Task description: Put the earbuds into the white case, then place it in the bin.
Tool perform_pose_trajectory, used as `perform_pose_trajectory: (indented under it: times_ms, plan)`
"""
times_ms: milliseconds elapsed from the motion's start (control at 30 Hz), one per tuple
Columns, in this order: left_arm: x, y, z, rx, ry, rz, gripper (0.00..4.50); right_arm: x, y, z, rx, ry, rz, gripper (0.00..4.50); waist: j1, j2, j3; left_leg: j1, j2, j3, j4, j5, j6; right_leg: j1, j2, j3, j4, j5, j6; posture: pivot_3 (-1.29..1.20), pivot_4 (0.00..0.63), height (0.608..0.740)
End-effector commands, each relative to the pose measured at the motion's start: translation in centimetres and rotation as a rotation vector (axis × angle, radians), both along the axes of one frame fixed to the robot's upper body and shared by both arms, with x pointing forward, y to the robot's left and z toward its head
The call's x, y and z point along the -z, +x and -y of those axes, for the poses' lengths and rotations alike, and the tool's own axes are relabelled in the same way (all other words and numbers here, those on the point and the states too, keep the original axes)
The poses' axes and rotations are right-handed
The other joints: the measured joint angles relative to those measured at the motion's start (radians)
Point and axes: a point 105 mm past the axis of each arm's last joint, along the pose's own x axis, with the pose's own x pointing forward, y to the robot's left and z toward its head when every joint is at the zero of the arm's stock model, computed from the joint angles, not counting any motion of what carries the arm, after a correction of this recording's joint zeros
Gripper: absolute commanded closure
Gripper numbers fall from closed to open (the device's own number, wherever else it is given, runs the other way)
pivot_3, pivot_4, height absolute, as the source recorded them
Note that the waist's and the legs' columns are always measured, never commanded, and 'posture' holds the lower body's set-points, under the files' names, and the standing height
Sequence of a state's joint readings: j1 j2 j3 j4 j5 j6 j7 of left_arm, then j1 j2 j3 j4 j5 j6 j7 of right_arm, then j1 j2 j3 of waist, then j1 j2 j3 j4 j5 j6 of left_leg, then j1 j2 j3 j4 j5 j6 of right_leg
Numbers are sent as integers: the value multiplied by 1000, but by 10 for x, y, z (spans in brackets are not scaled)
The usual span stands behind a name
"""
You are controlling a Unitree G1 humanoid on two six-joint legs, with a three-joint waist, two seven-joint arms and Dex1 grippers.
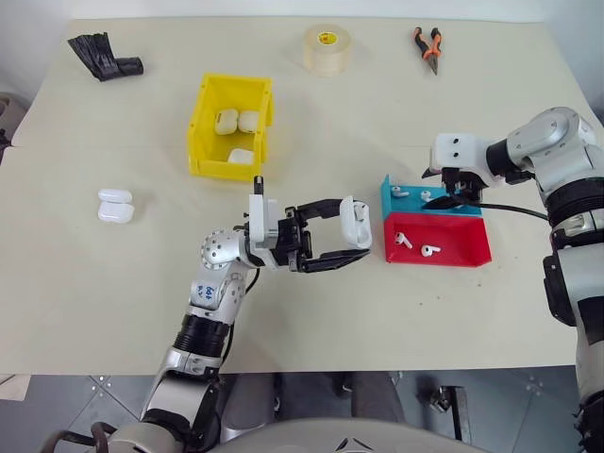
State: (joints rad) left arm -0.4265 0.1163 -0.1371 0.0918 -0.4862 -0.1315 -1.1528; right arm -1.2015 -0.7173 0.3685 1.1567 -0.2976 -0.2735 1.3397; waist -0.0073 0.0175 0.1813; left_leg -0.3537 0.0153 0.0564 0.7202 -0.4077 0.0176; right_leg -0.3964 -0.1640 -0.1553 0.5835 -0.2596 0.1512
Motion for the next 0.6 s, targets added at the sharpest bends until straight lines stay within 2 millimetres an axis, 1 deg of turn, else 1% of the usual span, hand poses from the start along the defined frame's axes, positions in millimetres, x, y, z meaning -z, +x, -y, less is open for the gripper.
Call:
perform_pose_trajectory:
  times_ms: [33,267,367,467,600]
  plan:
    - [-7,-4,-1,-3,-16,40,1690,-1,1,3,18,-15,3,2051,0,0,0,0,0,0,0,0,0,0,0,0,0,0,0,0,150,740]
    - [-8,-5,0,0,-13,40,1690,2,0,7,27,-28,-16,2051,1,0,0,0,0,0,0,0,0,0,0,0,0,0,0,0,150,740]
    - [-9,-4,0,1,-14,42,1690,4,-1,8,31,-25,-32,2659,1,0,0,0,0,0,0,0,0,0,0,0,0,0,0,0,150,740]
    - [-9,-4,0,1,-13,44,1690,5,-2,8,38,-13,-45,3653,0,0,0,0,0,0,0,0,0,0,0,0,0,0,0,0,150,740]
    - [-9,-4,0,3,-13,44,1690,6,-3,9,41,-17,-52,3653,0,0,0,0,0,0,0,0,0,0,0,0,0,0,0,0,150,740]
